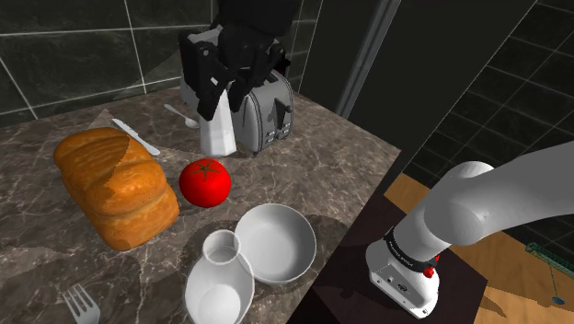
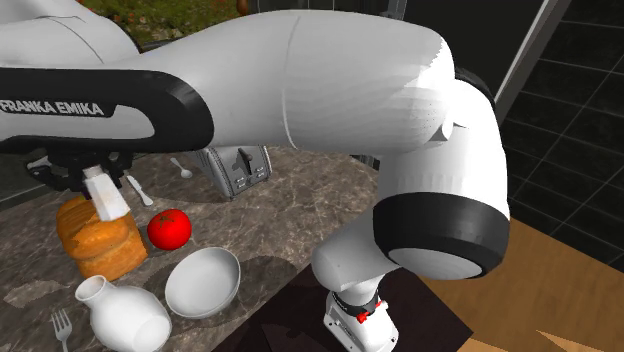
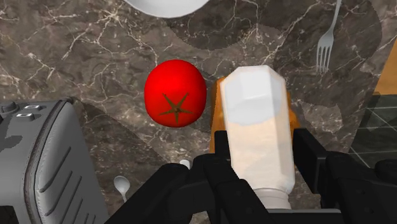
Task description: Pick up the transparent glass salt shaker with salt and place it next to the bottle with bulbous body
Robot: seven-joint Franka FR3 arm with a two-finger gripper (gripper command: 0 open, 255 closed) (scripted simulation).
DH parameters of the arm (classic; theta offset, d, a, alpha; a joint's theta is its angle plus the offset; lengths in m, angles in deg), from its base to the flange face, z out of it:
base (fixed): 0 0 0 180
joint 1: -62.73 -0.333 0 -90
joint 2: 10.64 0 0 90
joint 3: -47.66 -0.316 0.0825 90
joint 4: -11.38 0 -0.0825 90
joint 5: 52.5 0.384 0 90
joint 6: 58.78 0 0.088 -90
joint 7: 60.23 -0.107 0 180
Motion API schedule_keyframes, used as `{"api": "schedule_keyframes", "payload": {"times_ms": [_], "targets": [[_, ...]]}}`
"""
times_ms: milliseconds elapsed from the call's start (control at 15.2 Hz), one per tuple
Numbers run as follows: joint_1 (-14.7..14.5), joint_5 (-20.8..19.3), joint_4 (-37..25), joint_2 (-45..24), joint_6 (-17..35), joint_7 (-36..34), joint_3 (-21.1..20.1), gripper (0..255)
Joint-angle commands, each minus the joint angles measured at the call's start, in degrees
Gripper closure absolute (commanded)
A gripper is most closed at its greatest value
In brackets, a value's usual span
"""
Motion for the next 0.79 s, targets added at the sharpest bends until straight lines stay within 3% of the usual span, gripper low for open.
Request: {"api": "schedule_keyframes", "payload": {"times_ms": [0,726], "targets": [[-0.3,0.4,1.8,0.5,1.4,0.3,0.0,255],[-1.1,2.0,10.5,1.1,9.6,1.1,-1.8,255]]}}
